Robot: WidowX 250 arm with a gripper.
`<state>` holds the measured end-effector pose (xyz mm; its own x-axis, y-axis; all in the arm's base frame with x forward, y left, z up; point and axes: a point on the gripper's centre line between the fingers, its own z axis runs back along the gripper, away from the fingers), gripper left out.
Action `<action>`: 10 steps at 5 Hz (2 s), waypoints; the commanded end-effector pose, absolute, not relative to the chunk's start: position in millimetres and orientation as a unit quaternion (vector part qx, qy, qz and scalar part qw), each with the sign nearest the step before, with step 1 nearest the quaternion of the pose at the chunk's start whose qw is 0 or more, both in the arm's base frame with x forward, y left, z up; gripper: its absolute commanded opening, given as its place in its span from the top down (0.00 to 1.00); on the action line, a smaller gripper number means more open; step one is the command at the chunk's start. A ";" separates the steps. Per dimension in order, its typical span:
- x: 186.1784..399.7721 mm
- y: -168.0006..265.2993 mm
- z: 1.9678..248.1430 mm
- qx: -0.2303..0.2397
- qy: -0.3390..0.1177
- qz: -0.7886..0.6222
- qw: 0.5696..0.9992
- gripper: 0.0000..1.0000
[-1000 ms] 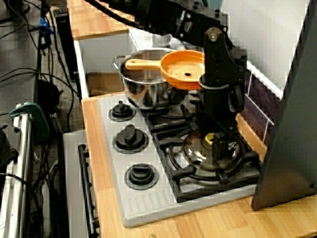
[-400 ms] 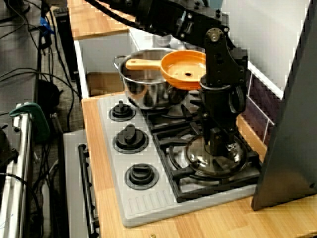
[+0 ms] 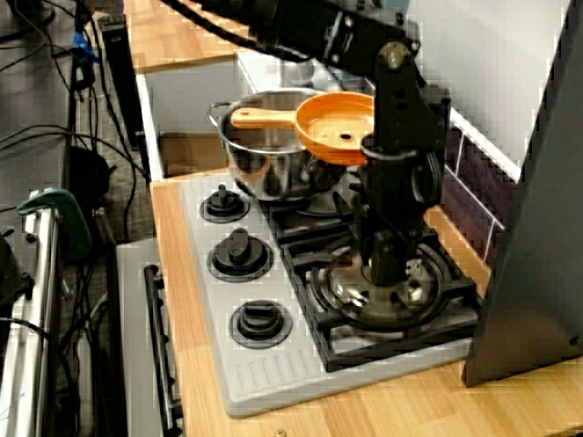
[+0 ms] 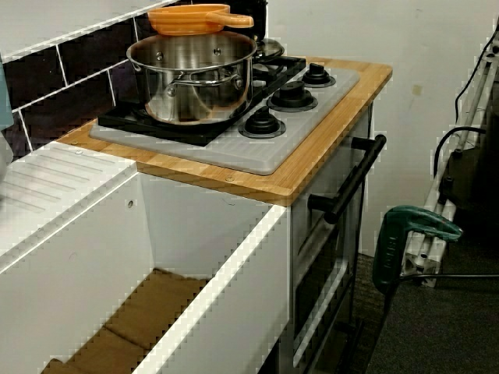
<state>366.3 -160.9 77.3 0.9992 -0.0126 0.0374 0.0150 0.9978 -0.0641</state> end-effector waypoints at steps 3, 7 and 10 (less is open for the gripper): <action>339.6 -145.7 188.7 -0.112 -0.102 -0.023 0.988 1.00; 334.1 -96.3 220.5 -0.054 -0.144 -0.001 0.988 1.00; 345.7 -60.2 226.4 -0.032 -0.155 0.020 0.987 1.00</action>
